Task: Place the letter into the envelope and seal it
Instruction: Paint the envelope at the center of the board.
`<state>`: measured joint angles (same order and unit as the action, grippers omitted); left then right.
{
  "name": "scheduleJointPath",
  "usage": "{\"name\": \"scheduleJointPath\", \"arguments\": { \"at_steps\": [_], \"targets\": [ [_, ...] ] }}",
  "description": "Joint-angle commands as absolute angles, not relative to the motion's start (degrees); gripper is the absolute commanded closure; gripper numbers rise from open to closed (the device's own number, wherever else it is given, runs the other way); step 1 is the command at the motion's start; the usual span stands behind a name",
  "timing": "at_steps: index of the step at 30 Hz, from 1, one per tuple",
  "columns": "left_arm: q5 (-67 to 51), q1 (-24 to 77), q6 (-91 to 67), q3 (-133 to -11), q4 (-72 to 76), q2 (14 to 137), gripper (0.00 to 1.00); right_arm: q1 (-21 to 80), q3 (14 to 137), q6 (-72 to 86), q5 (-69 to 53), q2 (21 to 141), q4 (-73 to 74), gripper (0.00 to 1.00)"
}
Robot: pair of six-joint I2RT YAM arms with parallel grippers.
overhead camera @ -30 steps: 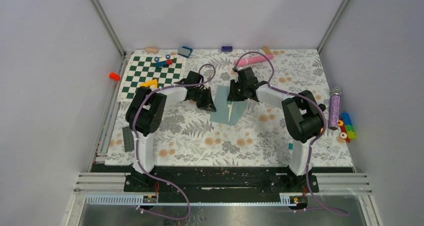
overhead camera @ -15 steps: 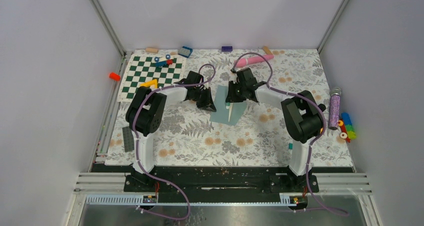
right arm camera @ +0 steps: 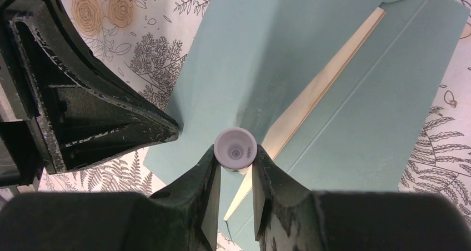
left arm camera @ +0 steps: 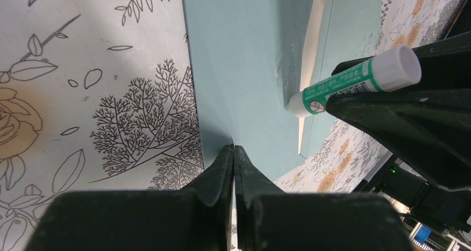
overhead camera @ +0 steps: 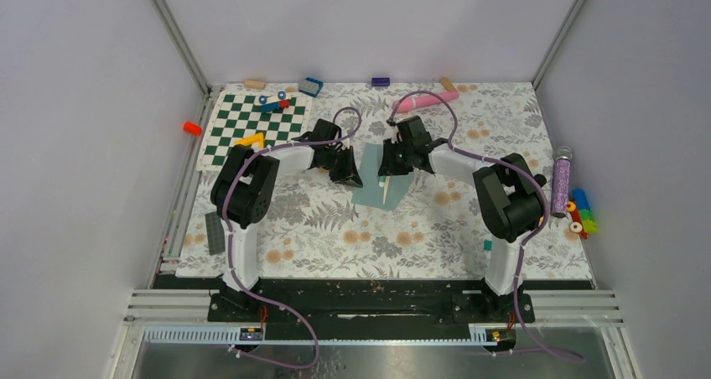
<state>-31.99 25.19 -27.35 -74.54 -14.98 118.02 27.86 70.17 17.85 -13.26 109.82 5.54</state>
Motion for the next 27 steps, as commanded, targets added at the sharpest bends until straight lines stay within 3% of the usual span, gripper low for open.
{"name": "scheduleJointPath", "arguments": {
  "at_steps": [1,10,27],
  "targets": [
    [-29.14,25.66,-27.00,-75.50,-16.42,119.34,1.00,28.54,70.60,17.71,-15.33,106.44,7.16,1.00],
    [-29.21,25.73,-26.89,-75.38,-16.43,119.15,1.00,28.32,76.64,15.72,-8.60,106.41,7.34,1.00],
    [-29.56,25.63,-26.72,-75.40,-16.44,119.07,1.00,25.86,91.18,17.11,-3.92,117.26,17.50,1.00]
  ]
}}
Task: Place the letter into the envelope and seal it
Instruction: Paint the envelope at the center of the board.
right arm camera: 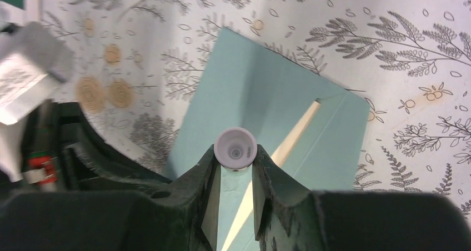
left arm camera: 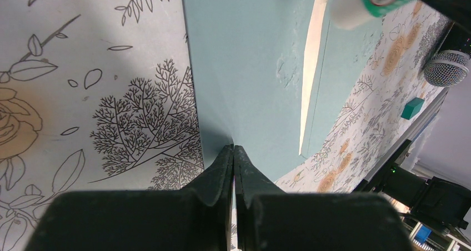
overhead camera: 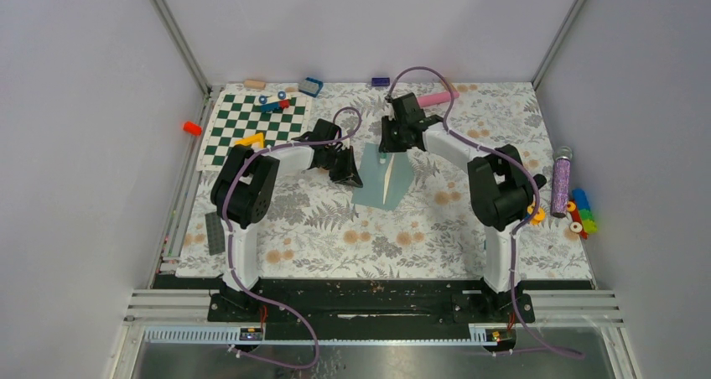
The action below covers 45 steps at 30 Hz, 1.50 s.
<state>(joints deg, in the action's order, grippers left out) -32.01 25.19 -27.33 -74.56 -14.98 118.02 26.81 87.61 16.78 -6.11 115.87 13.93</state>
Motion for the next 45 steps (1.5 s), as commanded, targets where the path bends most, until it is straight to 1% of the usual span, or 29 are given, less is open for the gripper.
{"name": "scheduleJointPath", "arguments": {
  "at_steps": [1,16,29,45],
  "targets": [
    [-29.55,25.69,-26.72,-75.38,-16.40,119.09,1.00,25.77,91.49,17.02,-3.76,117.61,17.83,1.00],
    [-29.82,25.71,-26.80,-75.56,-16.35,119.44,1.00,25.49,91.05,16.16,-4.08,119.96,18.73,1.00],
    [-30.15,25.73,-26.98,-75.44,-16.15,119.59,1.00,25.57,93.21,16.83,-3.84,122.67,19.82,1.00],
    [-30.05,25.69,-27.07,-75.50,-16.14,119.53,1.00,26.88,91.46,16.60,-5.50,121.06,20.25,1.00]
  ]
}}
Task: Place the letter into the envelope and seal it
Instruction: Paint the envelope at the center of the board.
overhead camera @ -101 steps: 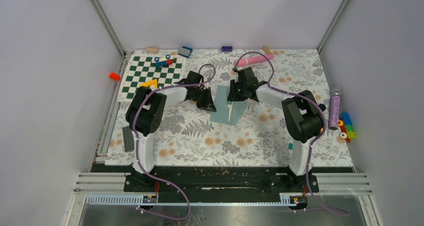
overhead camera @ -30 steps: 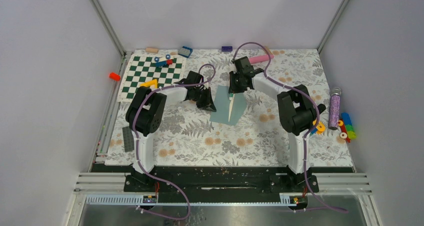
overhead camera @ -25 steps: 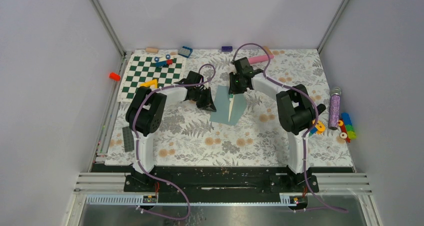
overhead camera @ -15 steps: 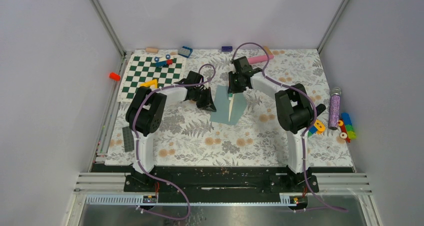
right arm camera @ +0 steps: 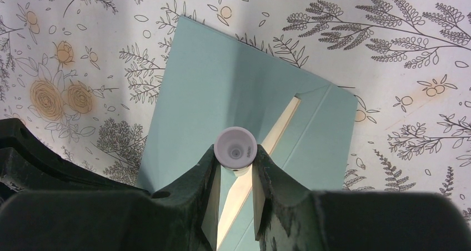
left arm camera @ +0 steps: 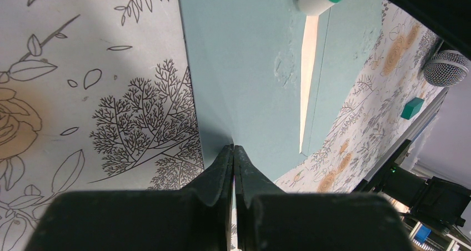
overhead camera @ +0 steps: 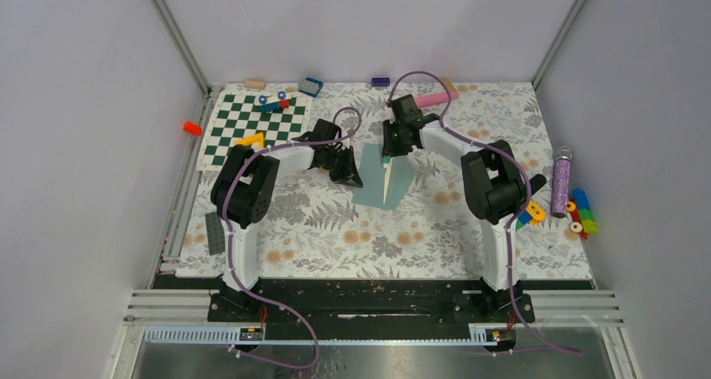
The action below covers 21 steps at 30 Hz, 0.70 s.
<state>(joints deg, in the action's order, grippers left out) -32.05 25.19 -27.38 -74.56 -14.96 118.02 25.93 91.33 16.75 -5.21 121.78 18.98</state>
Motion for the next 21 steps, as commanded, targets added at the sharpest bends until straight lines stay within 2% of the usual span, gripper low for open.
{"name": "scheduleJointPath", "arguments": {
  "at_steps": [1,21],
  "targets": [
    [-30.00,25.74,-27.07,-75.56,-16.17,119.53,1.00,26.97,91.37,16.58,-5.53,120.96,20.26,1.00],
    [-29.54,25.66,-27.24,-75.52,-16.50,119.13,1.00,28.18,87.46,16.61,-6.51,118.26,20.21,1.00]
  ]
}}
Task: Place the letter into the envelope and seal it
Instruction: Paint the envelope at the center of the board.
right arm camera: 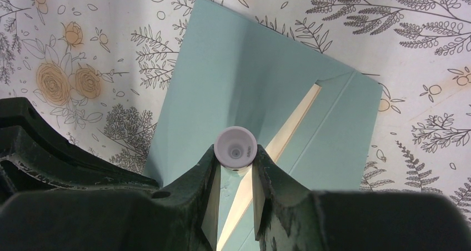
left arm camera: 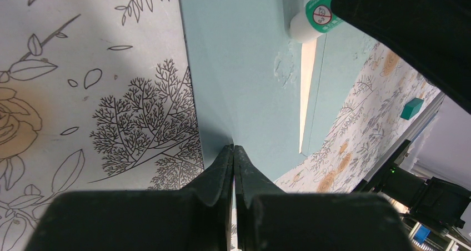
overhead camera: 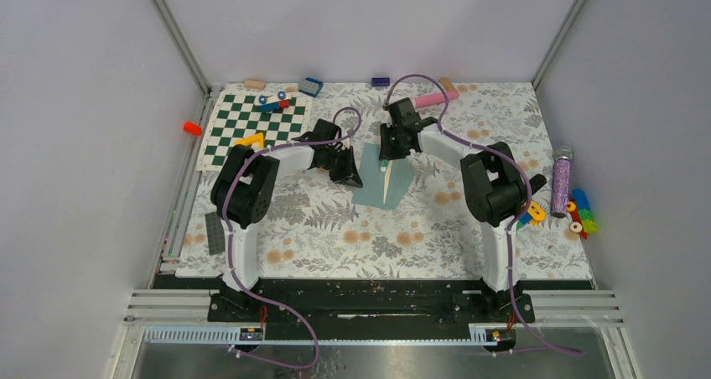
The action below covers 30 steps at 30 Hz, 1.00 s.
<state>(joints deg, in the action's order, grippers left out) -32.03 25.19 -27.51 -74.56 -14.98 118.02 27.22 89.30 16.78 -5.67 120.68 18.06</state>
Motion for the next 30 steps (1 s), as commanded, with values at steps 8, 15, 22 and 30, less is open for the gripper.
{"name": "scheduleJointPath", "arguments": {
  "at_steps": [8,15,22,30],
  "targets": [
    [-29.70,25.66,-27.33,-75.55,-16.48,119.00,1.00,28.85,86.06,16.53,-7.31,117.18,20.18,1.00],
    [-29.63,25.65,-27.33,-75.41,-16.57,118.57,1.00,29.74,86.21,17.13,-7.92,117.11,20.16,1.00],
    [-29.66,25.66,-27.24,-75.31,-16.57,118.48,1.00,29.88,84.59,15.44,-6.84,115.98,20.21,1.00],
    [-29.45,25.58,-27.16,-75.40,-16.55,118.31,1.00,29.88,81.39,13.56,-6.89,113.80,20.25,1.00]
  ]
}}
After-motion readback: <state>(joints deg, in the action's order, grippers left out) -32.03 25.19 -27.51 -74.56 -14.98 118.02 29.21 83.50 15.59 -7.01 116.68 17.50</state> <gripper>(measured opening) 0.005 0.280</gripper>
